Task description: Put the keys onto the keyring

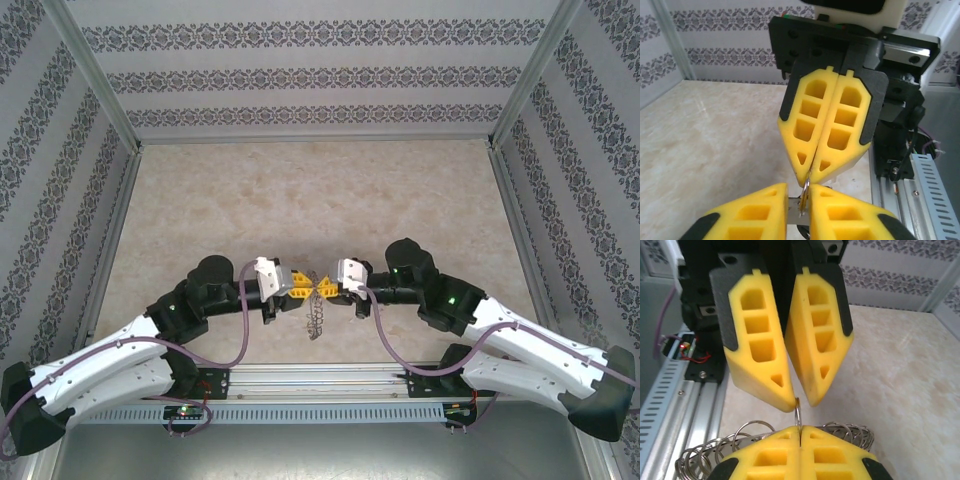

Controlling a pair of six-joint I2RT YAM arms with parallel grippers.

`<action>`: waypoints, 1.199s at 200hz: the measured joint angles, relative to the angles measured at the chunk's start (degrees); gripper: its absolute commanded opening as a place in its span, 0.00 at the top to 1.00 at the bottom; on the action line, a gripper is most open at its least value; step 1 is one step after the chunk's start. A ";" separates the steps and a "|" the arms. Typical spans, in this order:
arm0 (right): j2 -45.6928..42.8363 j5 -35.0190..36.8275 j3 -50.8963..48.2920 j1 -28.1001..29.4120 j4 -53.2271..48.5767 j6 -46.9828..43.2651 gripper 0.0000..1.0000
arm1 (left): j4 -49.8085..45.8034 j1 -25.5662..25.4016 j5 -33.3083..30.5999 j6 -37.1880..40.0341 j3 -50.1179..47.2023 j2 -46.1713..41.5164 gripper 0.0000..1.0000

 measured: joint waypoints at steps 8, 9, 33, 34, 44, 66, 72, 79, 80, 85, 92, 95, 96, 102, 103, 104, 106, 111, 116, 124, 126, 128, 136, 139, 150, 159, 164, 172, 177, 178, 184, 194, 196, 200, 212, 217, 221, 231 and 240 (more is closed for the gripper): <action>0.22 0.98 0.68 0.00 -0.92 -0.55 1.00 | -1.46 0.00 -0.87 0.50 1.27 0.76 0.79; 0.24 1.07 0.74 0.00 -1.01 -0.55 1.00 | -1.55 0.00 -0.92 0.52 1.36 0.81 0.79; 1.90 3.41 2.58 0.04 -3.72 -1.90 1.00 | -5.75 0.00 -2.78 1.95 4.37 3.56 0.79; 2.01 3.54 2.71 0.04 -3.85 -1.97 1.00 | -6.01 0.00 -2.82 2.01 4.55 3.72 0.79; 2.75 4.33 3.32 0.07 -4.96 -2.40 1.00 | -7.45 -0.04 -3.30 2.43 5.40 4.68 0.79; 3.93 5.51 4.35 0.48 -6.80 -3.23 1.00 | -9.57 -0.04 -4.09 3.08 6.25 5.79 0.79; 4.13 5.70 4.48 0.57 -7.17 -3.50 1.00 | -10.05 -0.04 -4.11 3.26 6.40 6.01 0.79; 4.31 5.90 4.66 0.85 -7.45 -3.67 1.00 | -10.73 -0.04 -4.11 3.48 6.69 6.32 0.79; 4.31 5.90 4.66 0.87 -7.50 -3.69 1.00 | -10.78 -0.04 -4.11 3.48 6.73 6.34 0.79; 4.39 6.01 4.76 0.92 -7.72 -3.80 1.00 | -11.08 -0.07 -4.11 3.67 6.91 6.60 0.79; 4.48 6.08 4.94 0.94 -8.09 -3.98 1.00 | -11.45 -0.15 -4.11 3.76 7.19 6.99 0.79; 4.48 6.10 5.01 1.05 -8.22 -4.00 1.00 | -11.58 -0.20 -4.11 3.85 7.30 7.13 0.79; 4.48 6.16 5.05 1.07 -8.28 -4.02 1.00 | -11.63 -0.22 -4.11 3.85 7.32 7.17 0.79; 4.55 6.32 5.22 1.20 -8.63 -4.04 1.00 | -11.76 -0.31 -4.11 3.89 7.50 7.48 0.79; 4.57 6.36 5.27 1.18 -8.66 -4.04 1.00 | -11.76 -0.33 -4.11 3.89 7.54 7.54 0.79; 4.59 6.34 5.31 1.20 -8.70 -4.04 1.00 | -11.76 -0.33 -4.11 3.89 7.54 7.58 0.79; 4.63 6.34 5.38 1.25 -8.85 -4.09 1.00 | -11.78 -0.33 -4.09 3.91 7.58 7.67 0.79; 4.74 6.45 5.66 1.38 -9.20 -4.22 1.00 | -11.85 -0.33 -4.07 3.91 7.63 7.82 0.79; 4.87 6.56 5.92 1.55 -9.60 -4.28 1.00 | -11.87 -0.33 -4.07 3.93 7.65 7.93 0.80; 5.11 6.78 6.21 1.55 -10.03 -4.50 1.00 | -11.89 -0.37 -4.04 3.96 7.72 8.07 0.81; 5.20 6.82 6.34 1.55 -10.16 -4.61 1.00 | -11.91 -0.37 -4.04 3.96 7.72 8.13 0.81; 5.27 6.88 6.43 1.57 -10.36 -4.70 1.00 | -11.93 -0.37 -4.04 4.00 7.74 8.15 0.81; 5.53 6.95 6.75 1.55 -10.78 -4.90 1.00 | -11.93 -0.37 -4.04 4.09 7.76 8.28 0.84; 5.62 6.99 6.84 1.55 -10.95 -5.05 1.00 | -11.93 -0.37 -4.02 4.07 7.76 8.35 0.87; 5.79 7.28 6.93 1.55 -11.10 -5.11 1.00 | -11.96 -0.37 -3.82 4.39 7.76 8.46 1.00; 5.84 7.54 7.08 1.55 -11.39 -5.11 1.00 | -12.15 -0.39 -3.63 4.24 7.76 8.46 1.00; 5.84 7.56 7.13 1.55 -11.47 -5.11 1.00 | -12.17 -0.39 -3.61 4.44 7.76 8.46 1.00; 5.81 7.56 7.15 1.55 -11.50 -5.09 1.00 | -12.17 -0.39 -3.41 4.48 7.74 8.39 1.00; 5.79 7.56 7.15 1.55 -11.45 -5.09 1.00 | -12.15 -0.39 -3.39 4.48 7.74 8.33 1.00; 5.79 7.54 7.15 1.55 -11.45 -5.09 1.00 | -12.15 -0.39 -3.37 4.48 7.72 8.28 1.00; 5.75 7.52 7.15 1.55 -11.41 -5.07 1.00 | -12.09 -0.39 -3.28 4.44 7.58 8.15 1.00; 5.49 7.39 7.15 1.57 -11.39 -5.05 0.96 | -11.43 -0.39 -2.89 4.17 7.02 7.67 1.00; 5.46 7.37 7.15 1.57 -11.41 -5.05 0.95 | -11.19 -0.39 -2.73 4.11 6.86 7.56 1.00; 5.27 7.26 7.13 1.57 -11.37 -5.01 0.93 | -10.80 -0.39 -2.60 4.00 6.60 7.30 1.00; 4.57 6.86 6.97 1.68 -10.95 -4.79 0.89 | -8.72 -0.39 -2.12 3.41 5.33 6.16 1.00; 4.24 6.64 6.82 1.68 -10.62 -4.63 0.88 | -7.61 -0.39 -1.88 3.10 4.68 5.57 1.00; 3.93 6.40 6.69 1.73 -10.32 -4.24 0.88 | -6.67 -0.39 -1.62 2.71 4.11 5.03 1.00; 3.26 5.90 6.25 1.95 -9.46 -3.85 0.87 | -4.79 -0.39 -1.05 2.03 2.80 3.91 1.00; 2.73 5.38 5.81 1.95 -8.76 -3.45 0.86 | -3.30 -0.39 -0.76 1.40 1.79 3.08 1.00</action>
